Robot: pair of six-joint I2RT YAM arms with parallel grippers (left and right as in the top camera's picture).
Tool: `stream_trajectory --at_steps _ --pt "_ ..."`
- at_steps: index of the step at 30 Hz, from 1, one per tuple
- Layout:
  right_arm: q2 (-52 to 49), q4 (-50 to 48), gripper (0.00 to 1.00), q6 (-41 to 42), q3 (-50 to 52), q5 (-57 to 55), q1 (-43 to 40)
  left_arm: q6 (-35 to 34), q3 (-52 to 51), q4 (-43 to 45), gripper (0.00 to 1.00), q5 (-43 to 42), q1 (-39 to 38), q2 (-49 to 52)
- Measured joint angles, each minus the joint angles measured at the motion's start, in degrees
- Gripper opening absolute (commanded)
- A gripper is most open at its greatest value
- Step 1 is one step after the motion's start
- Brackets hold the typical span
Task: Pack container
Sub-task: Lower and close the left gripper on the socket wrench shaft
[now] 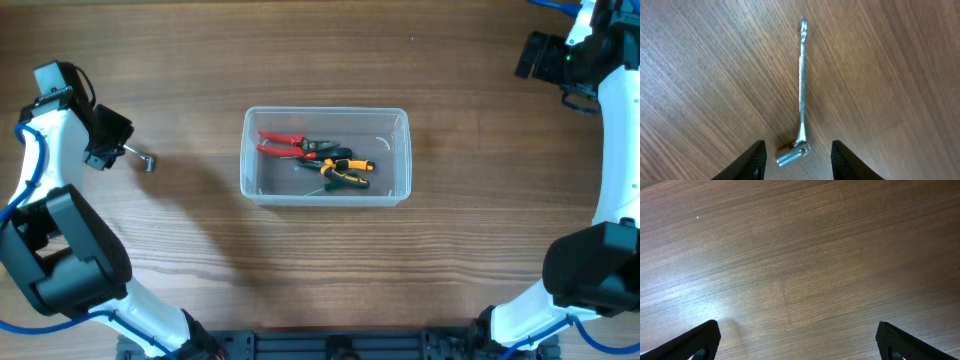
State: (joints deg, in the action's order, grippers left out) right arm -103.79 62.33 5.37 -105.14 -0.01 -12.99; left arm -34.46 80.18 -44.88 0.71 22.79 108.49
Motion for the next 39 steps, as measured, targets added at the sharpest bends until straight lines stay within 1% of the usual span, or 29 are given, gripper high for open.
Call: stream_trajectory --at_steps 8,18,25,29,33,35,36,38,39 --pt "0.0 0.0 1.0 -0.02 0.0 0.0 0.0 -1.4 0.0 1.01 0.45 0.0 0.0 0.85" --pt "0.0 0.0 1.0 0.0 0.0 0.0 0.0 -2.73 0.0 2.82 0.47 0.0 0.0 9.01" --pt "0.0 0.0 1.0 0.0 0.0 0.0 0.0 -2.78 -0.02 4.33 0.47 0.0 0.0 9.46" --pt "0.0 0.0 1.0 0.0 0.0 0.0 0.0 -2.78 0.0 4.44 0.51 0.0 0.0 9.88" --pt "0.0 0.0 1.0 -0.02 0.0 0.0 0.0 -2.89 0.24 4.39 0.52 -0.07 0.0 10.27" --pt "0.0 0.0 1.0 -0.02 0.0 0.0 0.0 -2.97 0.63 4.02 0.5 -0.17 0.0 10.58" --pt "0.0 0.0 1.0 -0.02 0.0 0.0 0.0 -2.97 0.74 3.91 0.48 -0.2 0.0 10.64" --pt "0.0 0.0 1.0 -0.02 0.0 0.0 0.0 -2.97 0.87 3.76 0.34 -0.13 0.0 10.75" --pt "0.0 0.0 1.0 0.0 0.0 0.0 0.0 -3.32 0.92 3.67 0.29 -0.09 0.0 10.78"
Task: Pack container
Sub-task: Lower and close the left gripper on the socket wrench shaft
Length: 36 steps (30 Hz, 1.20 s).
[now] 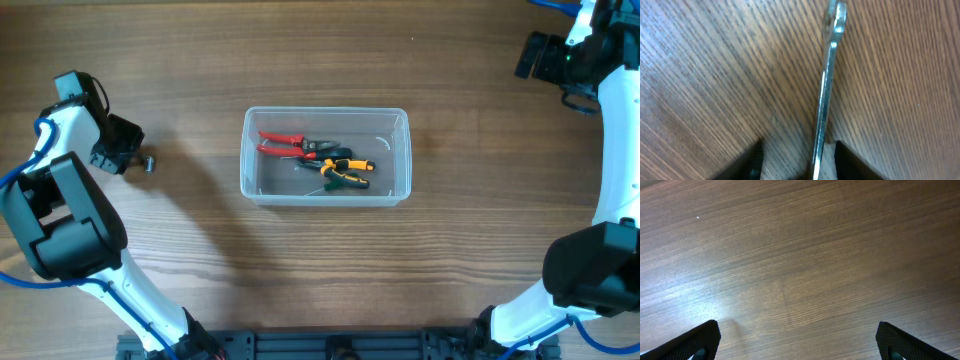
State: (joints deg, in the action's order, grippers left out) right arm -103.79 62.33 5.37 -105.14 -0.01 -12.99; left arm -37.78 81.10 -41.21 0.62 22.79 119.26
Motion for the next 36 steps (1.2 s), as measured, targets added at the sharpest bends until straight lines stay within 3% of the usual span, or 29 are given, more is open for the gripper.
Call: stream_trajectory --at_steps 6,11,13,30,36 --pt "0.0 0.0 1.0 0.0 0.0 0.0 0.0 0.0 0.28 -0.52 0.15 0.59 0.2 0.35" --pt "0.0 0.0 1.0 -0.02 0.0 0.0 0.0 -0.07 0.28 -1.01 0.11 1.09 0.22 0.39" --pt "0.0 0.0 1.0 -0.02 0.0 0.0 0.0 -0.04 0.28 -1.14 0.04 1.22 0.22 0.39" --pt "0.0 0.0 1.0 -0.02 0.0 0.0 0.0 -0.02 2.21 -8.72 0.04 0.26 0.22 0.31" --pt "0.0 -0.02 1.0 0.0 0.0 0.0 0.0 -0.04 6.6 -10.01 0.05 -1.31 0.22 -4.26"
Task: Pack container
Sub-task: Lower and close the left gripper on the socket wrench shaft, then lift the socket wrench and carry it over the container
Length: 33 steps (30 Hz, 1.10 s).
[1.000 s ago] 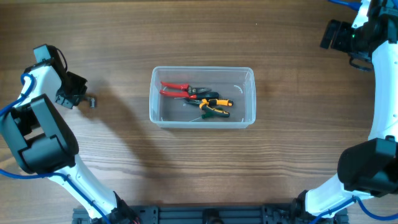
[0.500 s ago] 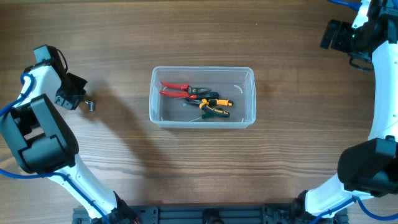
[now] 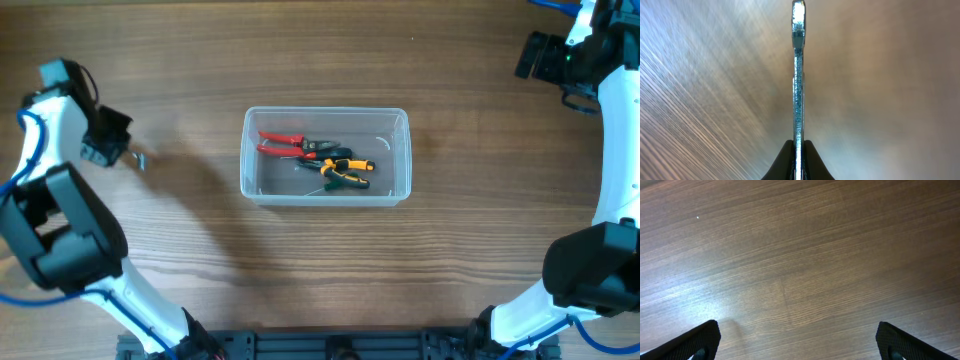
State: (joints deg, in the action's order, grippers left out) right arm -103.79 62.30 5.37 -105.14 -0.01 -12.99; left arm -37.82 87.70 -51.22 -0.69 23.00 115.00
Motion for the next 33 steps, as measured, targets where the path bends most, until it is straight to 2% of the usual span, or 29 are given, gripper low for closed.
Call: stream_trajectory --at_steps 12,16,22,28,33 --pt "0.0 0.02 1.0 -0.02 0.0 0.0 0.0 0.0 4.81 1.36 0.04 -11.06 -2.16 -15.58" --pt "0.0 0.02 1.0 -0.02 0.0 0.0 0.0 0.0 4.83 1.53 0.04 -14.62 -7.72 -19.5" --pt "0.0 0.02 1.0 0.0 0.0 0.0 0.0 0.9 4.83 2.29 0.04 -16.37 -20.7 -21.27" --pt "0.0 0.02 1.0 0.0 0.0 0.0 0.0 6.34 4.83 3.28 0.04 -14.97 -33.35 -21.27" --pt "0.0 0.02 1.0 -0.02 0.0 -0.02 0.0 12.7 4.83 2.54 0.04 -10.4 -43.45 -21.27"
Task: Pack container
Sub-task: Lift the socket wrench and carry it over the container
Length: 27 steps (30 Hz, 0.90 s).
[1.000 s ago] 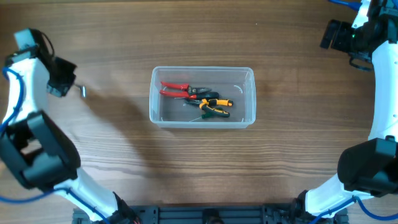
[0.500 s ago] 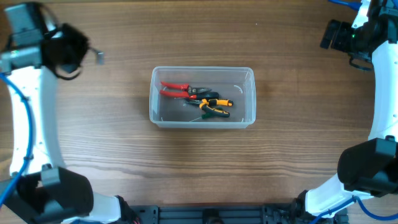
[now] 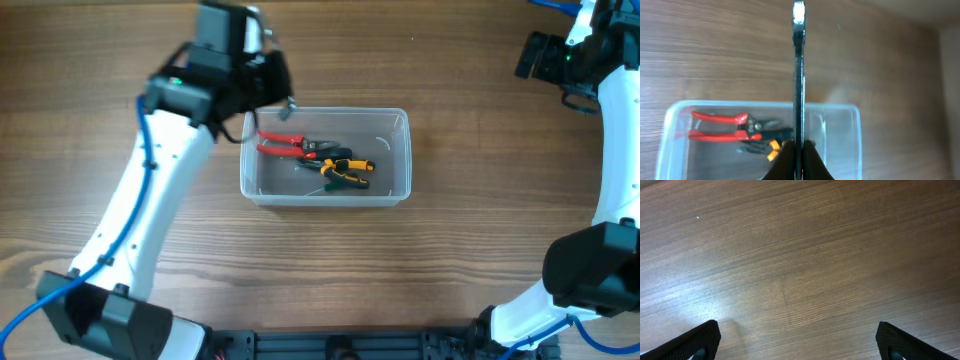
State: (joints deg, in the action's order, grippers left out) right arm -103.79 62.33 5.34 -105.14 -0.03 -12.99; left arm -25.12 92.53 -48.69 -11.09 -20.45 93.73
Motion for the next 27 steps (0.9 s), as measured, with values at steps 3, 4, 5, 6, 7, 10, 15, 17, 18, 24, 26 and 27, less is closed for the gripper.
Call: stream_trajectory --at_steps 3,4,5,6,7,10,15,17,18,24,26,27 --pt "0.0 0.0 1.0 0.02 0.0 0.02 0.0 4.57 0.0 -0.61 0.04 2.54 -4.28 0.0" --pt "0.0 0.0 1.0 0.0 0.0 0.02 0.0 6.93 0.0 -0.74 0.04 3.17 -5.73 0.0" --pt "0.0 0.0 1.0 0.0 0.0 0.02 0.0 9.84 0.0 -1.03 0.04 3.8 -7.19 0.0" --pt "0.0 0.0 1.0 0.02 0.0 0.02 0.0 12.11 0.0 -1.2 0.04 3.98 -8.17 0.0" --pt "0.0 0.0 1.0 0.0 0.0 0.02 0.0 15.26 0.0 -1.46 0.04 4.22 -9.38 0.0" --pt "0.0 0.0 1.0 0.02 0.0 0.02 0.0 23.1 0.0 -2.32 0.04 4.52 -11.5 0.0" --pt "0.0 0.0 1.0 0.02 0.0 0.02 0.0 33.75 0.0 -3.3 0.04 5.29 -11.96 0.0" --pt "0.0 0.0 1.0 0.02 0.0 0.02 0.0 37.83 0.0 -4.22 0.04 5.49 -11.91 0.02" --pt "0.0 0.0 1.0 0.0 0.0 0.02 0.0 39.15 0.0 -4.44 0.04 5.49 -11.91 0.02" --pt "0.0 0.0 1.0 0.02 0.0 0.02 0.0 45.51 0.0 -5.33 0.04 5.51 -11.91 1.95" --pt "0.0 0.0 1.0 0.02 0.0 0.02 0.0 46.36 0.0 -5.35 0.04 5.55 -11.91 3.96" --pt "0.0 0.0 1.0 0.02 0.0 0.02 0.0 46.73 0.0 -5.35 0.04 5.64 -11.91 5.03"
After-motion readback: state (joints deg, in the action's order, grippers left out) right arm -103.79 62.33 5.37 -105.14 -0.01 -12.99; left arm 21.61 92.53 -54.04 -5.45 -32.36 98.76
